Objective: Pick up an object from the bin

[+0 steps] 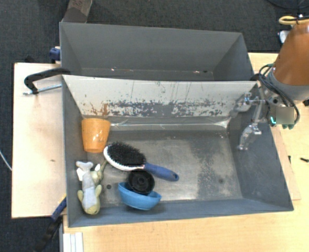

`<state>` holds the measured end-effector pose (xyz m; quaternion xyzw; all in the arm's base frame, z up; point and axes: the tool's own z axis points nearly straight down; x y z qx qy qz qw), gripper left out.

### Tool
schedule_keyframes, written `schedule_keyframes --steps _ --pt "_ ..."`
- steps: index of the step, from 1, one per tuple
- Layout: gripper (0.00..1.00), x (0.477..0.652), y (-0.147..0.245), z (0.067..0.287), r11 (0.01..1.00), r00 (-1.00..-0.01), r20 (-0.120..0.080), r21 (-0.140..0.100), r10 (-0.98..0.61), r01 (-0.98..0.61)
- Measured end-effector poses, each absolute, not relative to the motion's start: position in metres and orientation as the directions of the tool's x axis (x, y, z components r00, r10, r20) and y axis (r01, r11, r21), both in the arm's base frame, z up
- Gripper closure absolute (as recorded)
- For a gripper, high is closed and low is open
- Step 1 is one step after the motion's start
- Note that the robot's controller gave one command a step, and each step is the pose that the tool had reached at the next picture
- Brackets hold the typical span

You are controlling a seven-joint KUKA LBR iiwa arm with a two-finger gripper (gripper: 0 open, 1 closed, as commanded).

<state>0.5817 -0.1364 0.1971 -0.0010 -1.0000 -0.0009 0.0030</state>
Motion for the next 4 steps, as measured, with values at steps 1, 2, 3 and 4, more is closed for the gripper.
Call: schedule_keyframes --steps 1,2,3,4 --pt "0.0 0.578 -0.05 0.153 0.998 -0.998 0.004 0.006 -0.062 -0.062" --pt "0.0 0.533 -0.006 0.069 0.996 -0.996 -0.004 0.001 -0.087 -0.087" --pt "0.0 0.504 0.062 0.083 0.987 -0.987 0.002 0.005 -0.159 -0.159" --pt "1.0 0.506 0.057 0.082 0.988 -0.988 0.0 0.001 -0.152 -0.152"
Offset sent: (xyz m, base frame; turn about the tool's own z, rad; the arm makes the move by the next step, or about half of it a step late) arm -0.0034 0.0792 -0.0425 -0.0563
